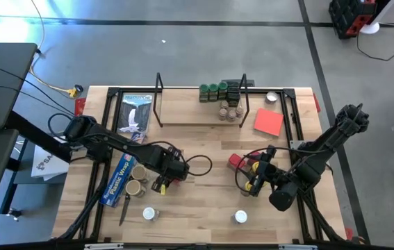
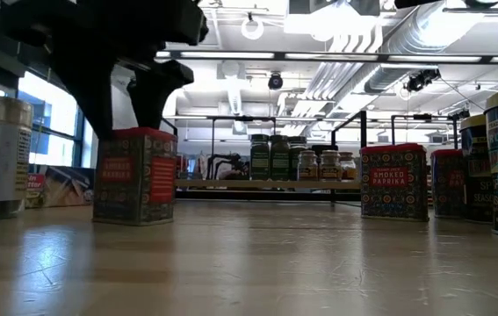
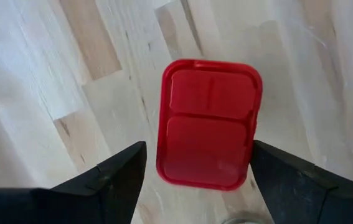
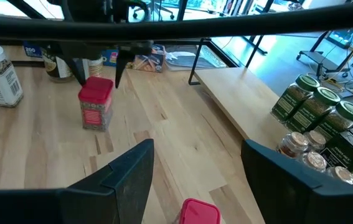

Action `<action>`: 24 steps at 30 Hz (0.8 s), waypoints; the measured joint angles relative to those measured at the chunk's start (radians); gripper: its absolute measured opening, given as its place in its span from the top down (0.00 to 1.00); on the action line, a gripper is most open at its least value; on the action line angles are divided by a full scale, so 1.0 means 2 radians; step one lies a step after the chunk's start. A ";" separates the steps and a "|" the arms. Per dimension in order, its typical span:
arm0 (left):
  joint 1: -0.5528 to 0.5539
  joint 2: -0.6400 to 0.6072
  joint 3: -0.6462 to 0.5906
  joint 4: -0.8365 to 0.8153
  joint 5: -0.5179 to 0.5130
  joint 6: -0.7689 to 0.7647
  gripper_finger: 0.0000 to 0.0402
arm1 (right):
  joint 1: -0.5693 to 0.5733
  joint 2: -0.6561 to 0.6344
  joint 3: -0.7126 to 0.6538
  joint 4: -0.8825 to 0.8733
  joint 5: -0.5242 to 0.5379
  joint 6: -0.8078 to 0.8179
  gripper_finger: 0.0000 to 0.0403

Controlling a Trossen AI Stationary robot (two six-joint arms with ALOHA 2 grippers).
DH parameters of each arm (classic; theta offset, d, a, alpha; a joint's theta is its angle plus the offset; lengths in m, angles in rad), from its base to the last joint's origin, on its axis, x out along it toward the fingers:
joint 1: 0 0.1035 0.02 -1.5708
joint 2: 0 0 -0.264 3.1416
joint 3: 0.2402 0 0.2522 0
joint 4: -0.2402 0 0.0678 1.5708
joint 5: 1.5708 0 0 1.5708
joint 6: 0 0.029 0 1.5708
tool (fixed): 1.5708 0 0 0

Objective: Shelf spices
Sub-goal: Put the red seasoning can on the shelf

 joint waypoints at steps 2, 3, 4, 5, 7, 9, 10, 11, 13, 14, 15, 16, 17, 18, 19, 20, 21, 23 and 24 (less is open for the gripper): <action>0.004 0.007 0.000 0.007 0.004 -0.011 0.31 | 0.000 0.000 0.000 0.000 0.000 0.001 0.41; 0.005 0.013 0.000 0.010 0.005 -0.013 0.31 | 0.000 0.000 0.000 0.000 0.000 0.001 0.41; 0.005 0.018 0.000 0.014 0.005 -0.014 0.31 | 0.000 0.000 0.000 0.000 0.000 0.001 0.41; 0.005 0.023 0.000 0.018 0.005 -0.014 0.31 | 0.000 0.000 0.000 0.000 0.000 0.001 0.41; 0.005 0.031 0.000 0.022 0.005 -0.015 0.31 | 0.000 0.000 0.000 0.000 0.000 0.001 0.41; 0.005 0.034 0.000 0.022 0.005 -0.021 0.31 | 0.000 0.000 0.000 0.000 0.000 0.001 0.41; 0.005 0.034 0.001 0.024 0.004 -0.024 0.31 | 0.000 0.000 0.000 0.000 0.000 0.000 0.41; 0.005 0.034 0.001 0.027 0.004 -0.027 0.31 | 0.000 0.000 0.000 0.000 0.000 0.000 0.41; 0.007 0.034 0.001 0.032 0.004 -0.036 0.31 | 0.000 0.000 0.000 -0.001 0.000 -0.001 0.41; 0.007 0.034 0.001 0.031 0.004 -0.043 0.32 | 0.000 0.000 0.000 -0.001 0.000 0.000 0.41; 0.009 0.034 0.002 0.030 0.004 -0.050 0.32 | 0.000 0.000 0.000 -0.001 0.000 0.000 0.41; 0.010 0.034 0.004 0.030 0.004 -0.054 0.33 | 0.000 0.000 0.000 -0.001 0.000 0.000 0.41; 0.012 0.034 0.005 0.032 0.004 -0.061 0.34 | 0.000 0.000 0.000 -0.001 0.000 0.000 0.41; 0.014 0.034 0.007 0.031 0.003 -0.067 0.36 | 0.000 0.000 0.000 -0.001 0.000 0.001 0.41; 0.017 0.034 0.009 0.031 0.003 -0.072 0.39 | 0.000 0.000 0.000 -0.001 0.000 0.001 0.41; 0.021 0.034 0.011 0.032 0.003 -0.074 0.42 | 0.000 0.000 0.000 -0.001 0.000 0.000 0.41; 0.026 0.034 0.014 0.034 0.003 -0.074 0.46 | 0.000 0.000 0.000 -0.001 0.000 0.001 0.41; 0.039 0.034 0.023 0.031 0.005 -0.067 0.48 | 0.000 0.000 0.000 -0.001 0.000 0.001 0.41; 0.046 0.033 0.030 0.029 0.007 -0.063 0.48 | 0.000 0.000 0.000 -0.001 0.000 0.001 0.41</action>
